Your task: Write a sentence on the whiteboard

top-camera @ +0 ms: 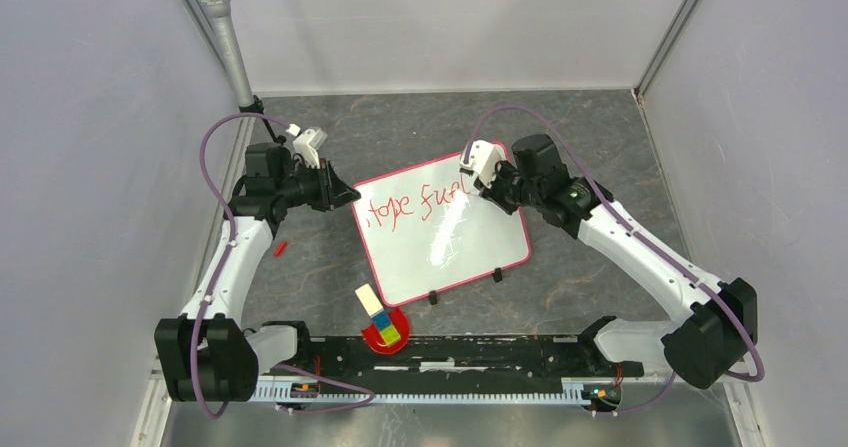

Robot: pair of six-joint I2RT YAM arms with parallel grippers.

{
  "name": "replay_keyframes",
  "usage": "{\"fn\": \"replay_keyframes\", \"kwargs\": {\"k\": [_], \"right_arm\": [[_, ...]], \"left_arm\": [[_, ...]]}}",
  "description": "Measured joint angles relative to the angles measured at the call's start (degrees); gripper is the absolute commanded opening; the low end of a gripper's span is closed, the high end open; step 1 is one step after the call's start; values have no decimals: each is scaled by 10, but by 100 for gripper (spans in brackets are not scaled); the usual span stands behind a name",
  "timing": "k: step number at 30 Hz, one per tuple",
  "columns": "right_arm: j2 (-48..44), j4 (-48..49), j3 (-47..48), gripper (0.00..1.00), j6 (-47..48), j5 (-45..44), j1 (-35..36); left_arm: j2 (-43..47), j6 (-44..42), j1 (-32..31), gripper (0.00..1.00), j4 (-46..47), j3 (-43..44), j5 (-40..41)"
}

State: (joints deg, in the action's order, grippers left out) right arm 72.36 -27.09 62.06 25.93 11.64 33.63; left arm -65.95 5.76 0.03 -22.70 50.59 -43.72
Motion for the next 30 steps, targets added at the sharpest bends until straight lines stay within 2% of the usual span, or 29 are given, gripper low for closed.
{"fn": "replay_keyframes", "kwargs": {"k": [15,30], "right_arm": [[2,-3,34,0,10,-32,-3],[28,5,48,0,10,-21,-4]], "left_arm": [[0,0,0,3,0,0,0],[0,0,0,3,0,0,0]]}}
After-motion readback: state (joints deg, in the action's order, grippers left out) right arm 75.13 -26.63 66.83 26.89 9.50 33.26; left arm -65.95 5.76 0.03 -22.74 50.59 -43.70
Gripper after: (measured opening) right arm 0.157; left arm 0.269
